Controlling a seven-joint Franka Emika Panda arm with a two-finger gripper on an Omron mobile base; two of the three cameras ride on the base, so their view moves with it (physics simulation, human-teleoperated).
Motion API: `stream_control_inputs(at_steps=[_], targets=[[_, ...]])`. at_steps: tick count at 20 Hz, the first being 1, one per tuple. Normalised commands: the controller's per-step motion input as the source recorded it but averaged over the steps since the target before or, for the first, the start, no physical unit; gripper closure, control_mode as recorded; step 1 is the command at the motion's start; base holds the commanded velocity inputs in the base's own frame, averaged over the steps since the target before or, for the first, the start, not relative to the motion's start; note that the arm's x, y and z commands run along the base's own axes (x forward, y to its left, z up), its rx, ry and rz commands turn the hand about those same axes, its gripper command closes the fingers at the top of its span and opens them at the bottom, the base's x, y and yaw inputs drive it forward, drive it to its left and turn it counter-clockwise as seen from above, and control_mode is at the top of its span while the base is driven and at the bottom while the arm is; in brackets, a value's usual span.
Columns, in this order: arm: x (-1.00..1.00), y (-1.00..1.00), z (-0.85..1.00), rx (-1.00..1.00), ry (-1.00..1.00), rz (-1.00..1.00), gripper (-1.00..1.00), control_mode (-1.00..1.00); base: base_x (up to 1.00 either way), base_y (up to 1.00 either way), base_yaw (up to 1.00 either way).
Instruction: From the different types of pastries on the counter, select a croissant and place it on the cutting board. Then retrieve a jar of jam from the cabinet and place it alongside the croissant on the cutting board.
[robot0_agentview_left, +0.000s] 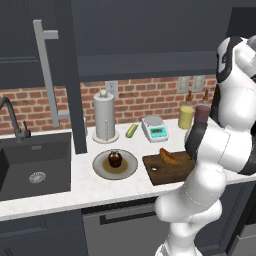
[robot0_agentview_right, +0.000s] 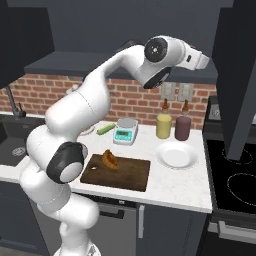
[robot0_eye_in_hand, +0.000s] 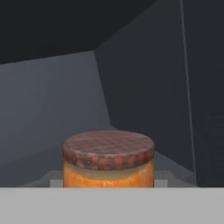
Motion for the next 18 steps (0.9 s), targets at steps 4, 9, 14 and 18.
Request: stream_control_inputs(at_steps=[4,9,14,18], targets=[[-0.37,0.37,0.37,-0.12,0.00,0.00,1.00,-1.00,0.00,0.00,0.00],[-0.47,0.34,0.43,-0.16,0.00,0.00,1.00,-1.00,0.00,0.00,0.00],[-0.55,0.23,0.13,-0.13,0.00,0.00,1.00,-1.00,0.00,0.00,0.00],[-0.63,0.13,0.00,-0.07,0.00,0.00,1.00,-1.00,0.00,0.00,0.00]])
